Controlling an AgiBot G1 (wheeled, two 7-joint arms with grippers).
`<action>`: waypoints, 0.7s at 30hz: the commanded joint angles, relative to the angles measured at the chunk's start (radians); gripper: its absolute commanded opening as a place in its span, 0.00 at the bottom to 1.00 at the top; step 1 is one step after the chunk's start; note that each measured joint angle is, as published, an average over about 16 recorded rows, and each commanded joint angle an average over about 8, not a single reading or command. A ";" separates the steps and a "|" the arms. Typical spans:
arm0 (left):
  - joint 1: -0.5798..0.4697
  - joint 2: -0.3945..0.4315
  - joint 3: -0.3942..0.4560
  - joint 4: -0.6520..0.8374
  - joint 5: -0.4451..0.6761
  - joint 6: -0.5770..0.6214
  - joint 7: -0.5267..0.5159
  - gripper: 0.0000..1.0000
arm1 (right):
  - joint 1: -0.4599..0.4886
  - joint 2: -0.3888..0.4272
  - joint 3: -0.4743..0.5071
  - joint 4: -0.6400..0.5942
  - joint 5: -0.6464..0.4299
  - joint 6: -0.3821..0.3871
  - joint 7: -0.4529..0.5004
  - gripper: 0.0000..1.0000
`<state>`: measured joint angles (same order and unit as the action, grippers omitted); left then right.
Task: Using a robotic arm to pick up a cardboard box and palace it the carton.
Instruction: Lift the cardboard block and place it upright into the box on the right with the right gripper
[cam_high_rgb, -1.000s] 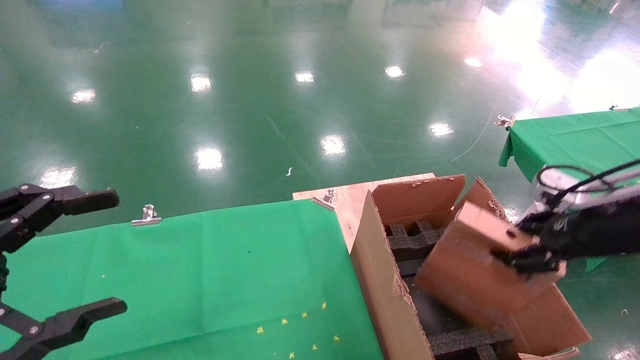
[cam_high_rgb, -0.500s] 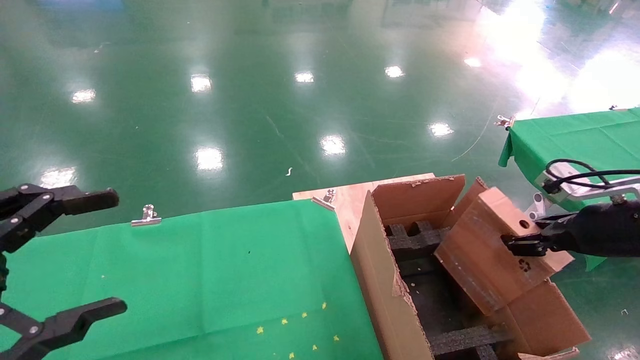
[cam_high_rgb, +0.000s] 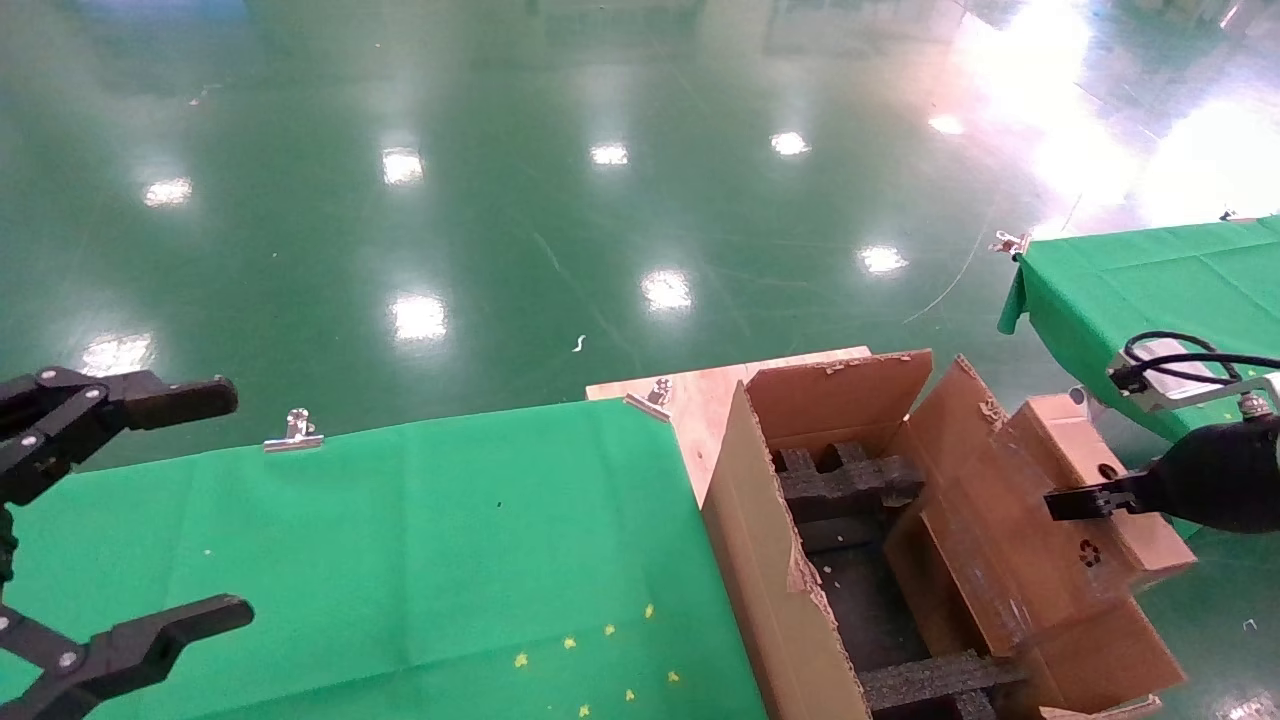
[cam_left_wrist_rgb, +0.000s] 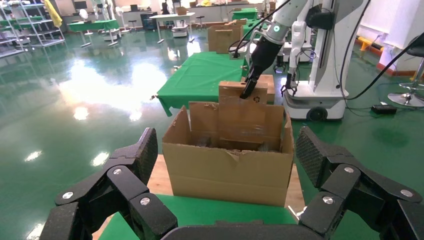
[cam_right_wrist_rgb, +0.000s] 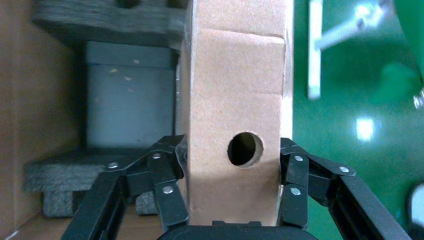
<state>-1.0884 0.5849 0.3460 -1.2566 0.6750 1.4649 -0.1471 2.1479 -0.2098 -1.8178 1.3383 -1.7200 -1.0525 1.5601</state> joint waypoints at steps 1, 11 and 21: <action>0.000 0.000 0.000 0.000 0.000 0.000 0.000 1.00 | 0.000 -0.012 -0.006 0.006 -0.042 -0.016 0.082 0.00; 0.000 0.000 0.000 0.000 0.000 0.000 0.000 1.00 | -0.047 -0.084 -0.034 0.019 -0.171 0.018 0.317 0.00; 0.000 0.000 0.000 0.000 0.000 0.000 0.000 1.00 | -0.082 -0.114 -0.047 0.020 -0.162 0.045 0.330 0.00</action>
<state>-1.0885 0.5848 0.3462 -1.2566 0.6749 1.4648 -0.1470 2.0619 -0.3260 -1.8663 1.3578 -1.8893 -1.0011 1.8971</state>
